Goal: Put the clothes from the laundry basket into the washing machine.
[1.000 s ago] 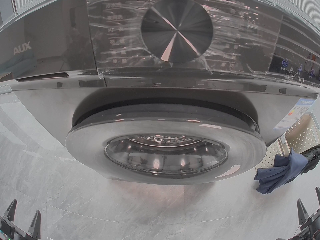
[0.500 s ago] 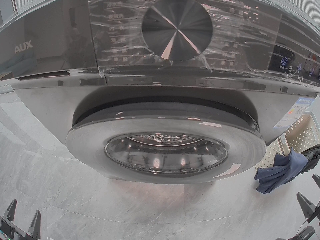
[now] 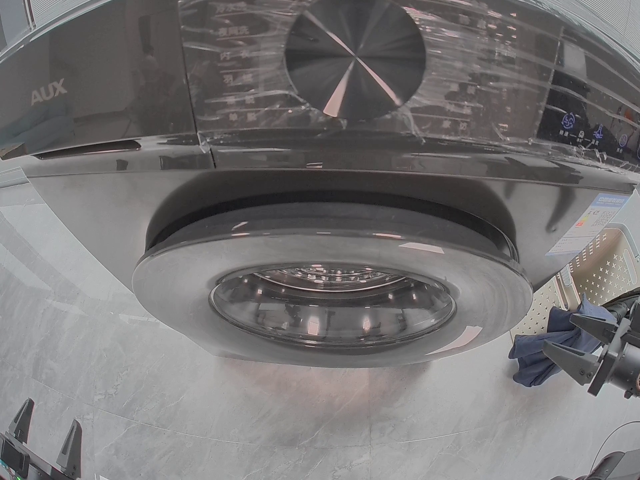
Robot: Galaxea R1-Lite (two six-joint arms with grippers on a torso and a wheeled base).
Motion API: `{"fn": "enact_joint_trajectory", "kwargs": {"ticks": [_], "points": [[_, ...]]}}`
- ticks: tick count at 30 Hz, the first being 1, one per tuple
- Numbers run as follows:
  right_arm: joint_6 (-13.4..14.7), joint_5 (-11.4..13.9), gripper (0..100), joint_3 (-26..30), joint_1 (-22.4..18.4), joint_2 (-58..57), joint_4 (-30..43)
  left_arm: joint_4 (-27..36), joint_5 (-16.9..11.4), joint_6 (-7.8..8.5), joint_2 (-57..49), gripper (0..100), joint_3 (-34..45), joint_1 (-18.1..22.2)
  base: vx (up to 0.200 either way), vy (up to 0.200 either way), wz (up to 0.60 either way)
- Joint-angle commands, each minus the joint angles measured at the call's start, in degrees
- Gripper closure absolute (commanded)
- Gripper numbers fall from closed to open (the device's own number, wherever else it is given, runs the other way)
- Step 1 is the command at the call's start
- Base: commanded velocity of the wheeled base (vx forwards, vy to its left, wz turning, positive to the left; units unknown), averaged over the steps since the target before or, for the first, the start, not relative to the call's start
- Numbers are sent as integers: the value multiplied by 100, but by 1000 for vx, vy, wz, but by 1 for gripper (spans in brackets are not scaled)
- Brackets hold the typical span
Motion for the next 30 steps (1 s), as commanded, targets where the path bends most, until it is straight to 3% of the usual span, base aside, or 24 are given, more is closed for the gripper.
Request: {"fn": "enact_joint_trajectory", "kwargs": {"ticks": [1,10,20,30], "points": [[447,-739,0,-426,1136,1139,-350,-1,-5,-3,-60,0,92,0,0,0,0],[342,-775,0,-970,1215,1675,-385,-1,4,-3,-60,0,92,0,0,0,0],[157,-783,0,-1190,1514,2115,-394,-1,4,-3,-60,0,92,0,0,0,0],[140,-766,0,-680,1725,1570,-297,-1,4,-3,-60,0,92,0,-40,0,0]]}}
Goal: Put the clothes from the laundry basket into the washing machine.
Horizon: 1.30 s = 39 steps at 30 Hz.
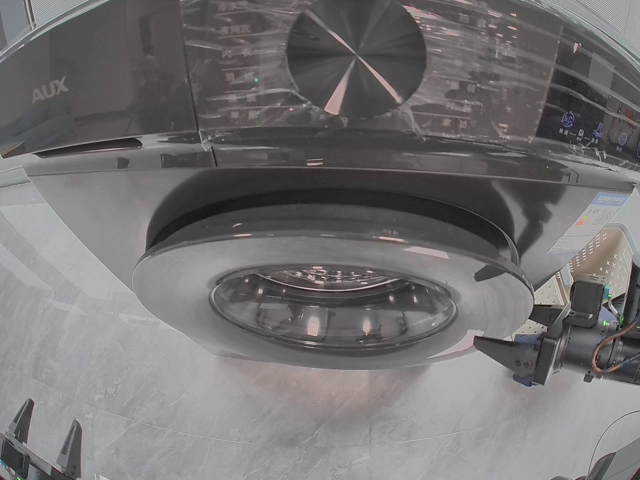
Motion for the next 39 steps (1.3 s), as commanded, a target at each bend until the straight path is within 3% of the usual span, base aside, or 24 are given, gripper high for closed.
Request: {"fn": "enact_joint_trajectory", "kwargs": {"ticks": [1,4,18,25,30,39], "points": [[-3,39,0,371,171,-559,113,-1,4,0,-60,0,92,0,-200,0,0],[-3,30,0,406,145,-612,139,-1,4,0,-60,0,92,0,-200,0,0],[-3,30,0,-393,-57,267,60,-1,-5,-8,-60,0,92,0,0,0,0],[-3,57,0,-235,4,223,104,-1,4,-8,-60,0,92,0,-171,0,0],[-12,92,0,37,189,-286,130,-1,-5,-8,-60,0,92,0,0,0,0],[-3,65,0,-420,-110,197,60,-1,4,0,-60,0,92,0,-44,0,0]]}}
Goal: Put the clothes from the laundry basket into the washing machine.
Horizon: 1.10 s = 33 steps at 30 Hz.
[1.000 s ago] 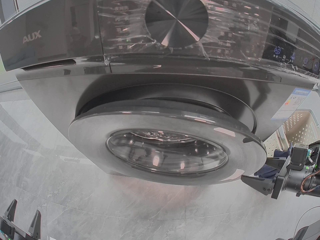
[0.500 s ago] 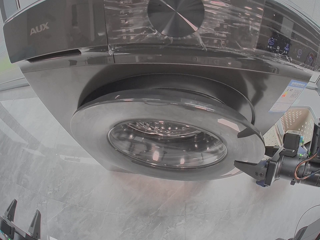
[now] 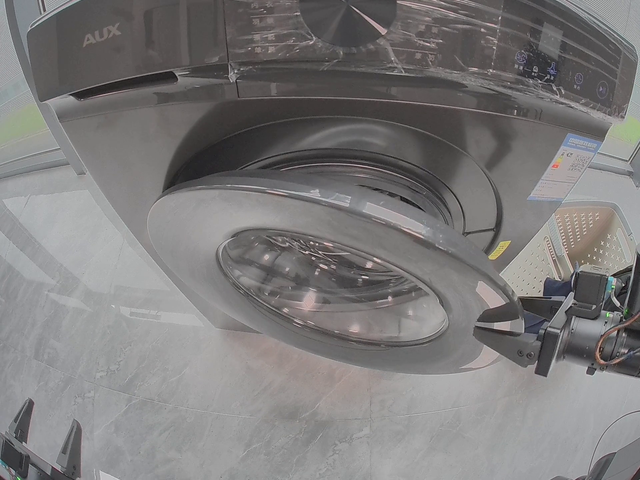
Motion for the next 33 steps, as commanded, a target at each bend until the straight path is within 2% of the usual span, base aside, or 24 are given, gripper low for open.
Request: {"fn": "enact_joint_trajectory", "kwargs": {"ticks": [1,4,13,16,21,24,26,28,33], "points": [[8,6,0,-247,-109,285,-5,1,4,-4,-57,0,92,0,-200,0,0],[8,-3,0,-230,-39,364,-5,1,4,5,-57,0,92,0,-200,0,0],[-1,41,0,280,260,-155,47,1,4,5,-57,0,92,0,0,0,0],[17,6,0,526,594,-375,47,1,4,5,-57,0,92,0,0,0,0],[43,-12,0,386,497,-331,-5,1,4,5,-57,0,92,0,0,0,0],[35,14,0,157,145,-155,-5,1,4,5,-57,0,92,0,-133,0,0],[17,32,0,87,49,-5,-14,1,4,5,-57,0,92,0,-200,0,0],[17,32,0,17,84,100,-14,1,4,5,-57,0,92,0,-200,0,0],[17,32,0,-10,277,320,-14,1,4,-4,-57,0,92,0,0,0,0]]}}
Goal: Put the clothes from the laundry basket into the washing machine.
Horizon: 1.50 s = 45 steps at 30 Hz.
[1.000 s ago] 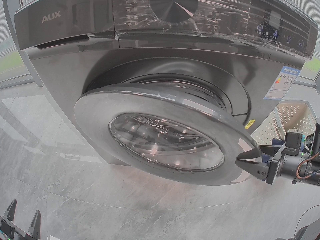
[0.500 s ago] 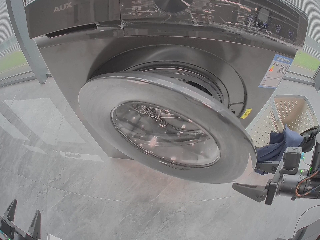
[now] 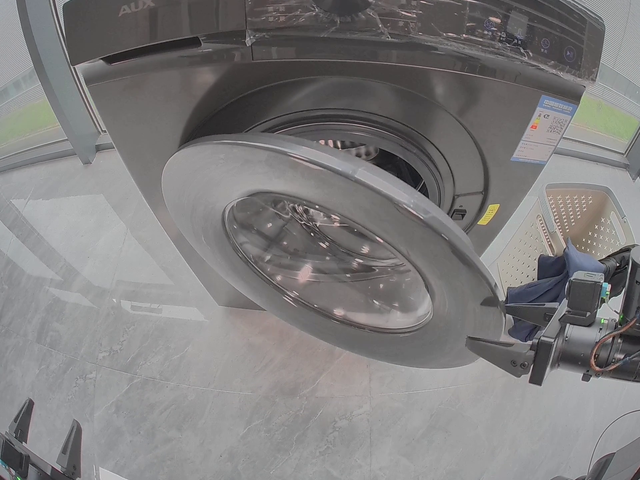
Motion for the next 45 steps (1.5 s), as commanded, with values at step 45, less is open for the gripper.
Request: {"fn": "enact_joint_trajectory", "kwargs": {"ticks": [45], "points": [[-201,30,0,-58,-952,995,120,-1,-2,-8,-60,0,92,5,0,0,0]]}}
